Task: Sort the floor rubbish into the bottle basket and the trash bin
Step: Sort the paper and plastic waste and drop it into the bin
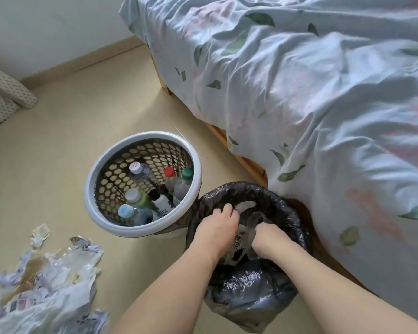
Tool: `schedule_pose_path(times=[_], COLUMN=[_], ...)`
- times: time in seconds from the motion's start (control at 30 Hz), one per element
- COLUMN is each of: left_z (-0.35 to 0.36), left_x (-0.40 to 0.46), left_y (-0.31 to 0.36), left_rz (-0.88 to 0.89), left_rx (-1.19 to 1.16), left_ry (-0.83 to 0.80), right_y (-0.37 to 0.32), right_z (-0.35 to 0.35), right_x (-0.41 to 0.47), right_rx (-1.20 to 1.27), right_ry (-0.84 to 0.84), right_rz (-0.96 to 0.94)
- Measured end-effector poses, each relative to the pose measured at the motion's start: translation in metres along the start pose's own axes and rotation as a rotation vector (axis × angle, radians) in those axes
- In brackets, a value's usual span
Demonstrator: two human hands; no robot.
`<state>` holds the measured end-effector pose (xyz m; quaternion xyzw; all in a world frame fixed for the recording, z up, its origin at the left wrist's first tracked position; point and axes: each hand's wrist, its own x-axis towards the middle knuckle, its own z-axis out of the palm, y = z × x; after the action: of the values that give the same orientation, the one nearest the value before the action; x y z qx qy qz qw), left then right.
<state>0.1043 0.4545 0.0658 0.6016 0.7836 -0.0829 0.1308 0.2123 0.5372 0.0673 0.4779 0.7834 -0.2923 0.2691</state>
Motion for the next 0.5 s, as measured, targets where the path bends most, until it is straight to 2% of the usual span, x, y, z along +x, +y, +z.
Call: schedule_pose_path(times=[0.17,0.3,0.5], left_z=[-0.027,-0.065,-0.104], left_x=[-0.022,-0.072,-0.182], left_y=[-0.013,-0.032,-0.091], left_rz=[0.022,0.038,-0.163], left_rx=[-0.104,-0.150,-0.099], left_ry=[0.035,0.179,0.298], right_y=[-0.011,-0.039,-0.114], right_z=[-0.023,-0.038,-0.028], right_x=[-0.028,-0.077,-0.161], right_rx=[0.057,0.111,0.062], right_ry=[0.124,0.141,0.144], right_rz=[-0.090,-0.239,-0.511])
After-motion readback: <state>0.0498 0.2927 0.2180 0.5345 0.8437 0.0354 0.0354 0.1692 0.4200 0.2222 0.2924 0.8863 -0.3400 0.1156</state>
